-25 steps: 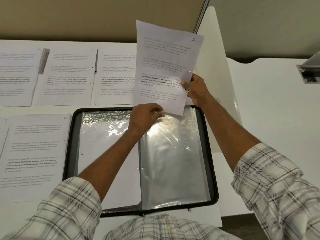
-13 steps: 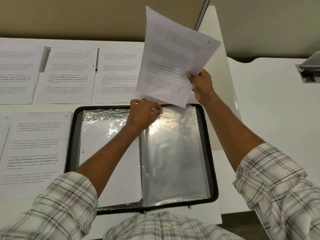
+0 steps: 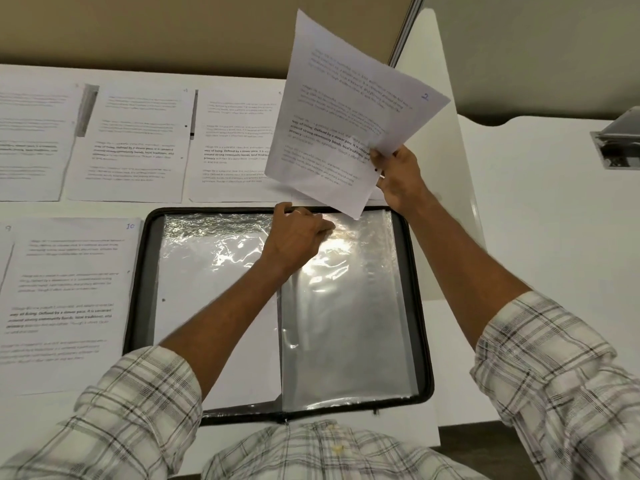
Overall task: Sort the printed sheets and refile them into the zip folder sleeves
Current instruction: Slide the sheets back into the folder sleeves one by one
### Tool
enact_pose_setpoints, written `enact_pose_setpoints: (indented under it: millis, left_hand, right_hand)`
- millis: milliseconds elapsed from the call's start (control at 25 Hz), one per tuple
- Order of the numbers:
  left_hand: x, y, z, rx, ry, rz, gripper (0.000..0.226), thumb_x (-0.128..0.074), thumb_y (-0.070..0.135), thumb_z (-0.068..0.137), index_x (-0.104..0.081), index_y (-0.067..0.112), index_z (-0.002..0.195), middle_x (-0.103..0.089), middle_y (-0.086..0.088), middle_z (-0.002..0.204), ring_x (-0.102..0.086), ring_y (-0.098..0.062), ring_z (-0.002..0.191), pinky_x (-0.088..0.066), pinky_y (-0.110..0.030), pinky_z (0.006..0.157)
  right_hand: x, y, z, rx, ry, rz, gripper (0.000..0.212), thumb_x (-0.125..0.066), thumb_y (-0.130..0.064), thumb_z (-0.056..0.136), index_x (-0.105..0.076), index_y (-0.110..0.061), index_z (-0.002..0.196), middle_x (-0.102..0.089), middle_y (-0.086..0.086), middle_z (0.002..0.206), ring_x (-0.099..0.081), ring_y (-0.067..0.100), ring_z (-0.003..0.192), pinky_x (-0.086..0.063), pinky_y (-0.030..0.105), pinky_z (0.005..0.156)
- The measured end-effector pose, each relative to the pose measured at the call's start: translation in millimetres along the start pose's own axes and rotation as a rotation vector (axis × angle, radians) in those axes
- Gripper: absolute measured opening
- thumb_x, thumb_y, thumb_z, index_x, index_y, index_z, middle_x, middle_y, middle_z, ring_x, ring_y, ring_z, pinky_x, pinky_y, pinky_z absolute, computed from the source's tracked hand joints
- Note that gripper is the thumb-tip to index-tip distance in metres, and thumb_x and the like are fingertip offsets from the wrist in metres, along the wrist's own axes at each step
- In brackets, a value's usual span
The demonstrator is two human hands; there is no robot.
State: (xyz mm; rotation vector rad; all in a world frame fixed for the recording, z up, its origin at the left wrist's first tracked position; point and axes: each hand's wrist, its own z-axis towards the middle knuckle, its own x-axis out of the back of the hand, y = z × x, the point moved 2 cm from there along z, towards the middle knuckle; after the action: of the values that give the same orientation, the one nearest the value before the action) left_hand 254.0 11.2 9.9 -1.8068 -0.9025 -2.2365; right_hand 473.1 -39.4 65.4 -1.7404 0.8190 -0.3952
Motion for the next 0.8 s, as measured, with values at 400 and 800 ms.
enact_pose_setpoints:
  millis: [400, 800]
  left_hand:
    - [-3, -7, 1, 0.093, 0.083, -0.061, 0.018, -0.065, 0.037, 0.099, -0.076, 0.037, 0.113, -0.077, 0.016, 0.111, -0.065, -0.014, 0.111, -0.026, -0.039, 0.095]
    - [7, -11, 3, 0.161, 0.127, -0.106, 0.020, -0.058, 0.045, 0.102, -0.068, 0.033, 0.113, -0.076, 0.013, 0.093, -0.067, -0.015, 0.101, -0.028, -0.043, 0.104]
  right_hand:
    - [23, 12, 2, 0.047, 0.046, -0.159, 0.034, -0.060, 0.001, 0.098, -0.062, -0.005, 0.132, -0.069, 0.013, 0.127, -0.065, 0.033, 0.119, -0.056, 0.055, 0.097]
    - [37, 14, 6, 0.069, 0.070, -0.263, 0.050, -0.064, -0.010, 0.088, -0.058, -0.010, 0.138, -0.069, 0.008, 0.129, -0.065, 0.029, 0.120, -0.054, 0.055, 0.102]
